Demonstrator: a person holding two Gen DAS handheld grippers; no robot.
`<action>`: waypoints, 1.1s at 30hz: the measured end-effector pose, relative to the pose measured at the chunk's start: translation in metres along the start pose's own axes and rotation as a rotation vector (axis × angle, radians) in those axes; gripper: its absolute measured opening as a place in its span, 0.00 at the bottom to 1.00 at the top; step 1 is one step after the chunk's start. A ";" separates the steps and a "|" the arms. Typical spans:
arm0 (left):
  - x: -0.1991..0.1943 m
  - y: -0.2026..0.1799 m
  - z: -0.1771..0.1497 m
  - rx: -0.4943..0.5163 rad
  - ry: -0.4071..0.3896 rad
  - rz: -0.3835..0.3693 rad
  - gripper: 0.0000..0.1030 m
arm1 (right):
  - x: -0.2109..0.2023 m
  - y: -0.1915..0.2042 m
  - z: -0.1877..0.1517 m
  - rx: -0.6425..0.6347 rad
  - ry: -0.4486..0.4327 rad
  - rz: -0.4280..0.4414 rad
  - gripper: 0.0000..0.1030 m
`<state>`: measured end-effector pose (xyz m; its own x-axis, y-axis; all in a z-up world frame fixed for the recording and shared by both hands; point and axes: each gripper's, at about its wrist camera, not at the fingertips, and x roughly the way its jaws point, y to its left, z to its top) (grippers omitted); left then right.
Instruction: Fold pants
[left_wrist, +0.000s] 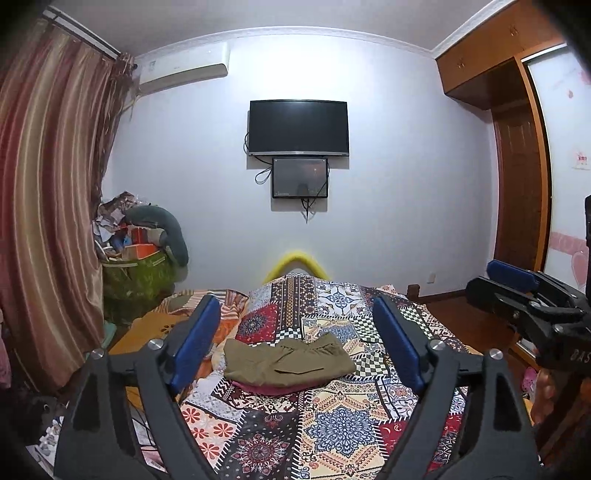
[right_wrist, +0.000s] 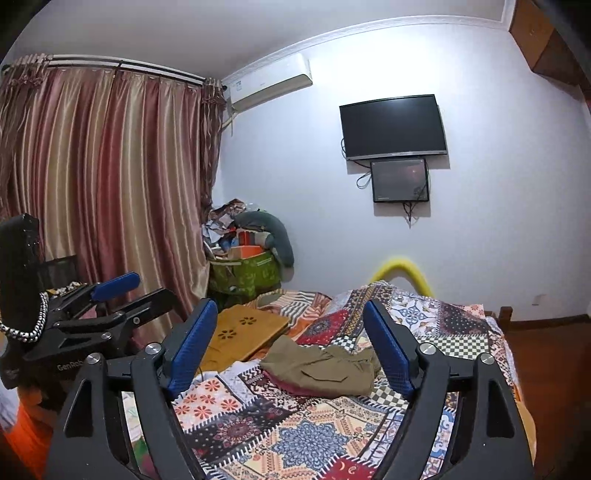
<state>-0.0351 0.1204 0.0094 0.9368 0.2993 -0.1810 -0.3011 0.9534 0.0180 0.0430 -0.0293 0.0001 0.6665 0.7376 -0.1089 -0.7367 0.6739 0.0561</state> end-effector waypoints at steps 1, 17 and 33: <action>0.001 0.000 -0.001 -0.002 0.001 0.002 0.84 | -0.001 0.001 0.000 -0.002 -0.002 -0.010 0.86; 0.001 -0.004 -0.006 -0.010 0.005 -0.014 0.89 | -0.012 -0.002 0.000 -0.004 -0.026 -0.083 0.99; 0.001 -0.006 -0.006 -0.009 0.006 -0.019 0.89 | -0.015 -0.007 0.001 0.010 -0.020 -0.080 0.99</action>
<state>-0.0337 0.1146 0.0035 0.9411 0.2813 -0.1875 -0.2854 0.9584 0.0053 0.0381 -0.0453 0.0029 0.7254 0.6819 -0.0938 -0.6798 0.7311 0.0583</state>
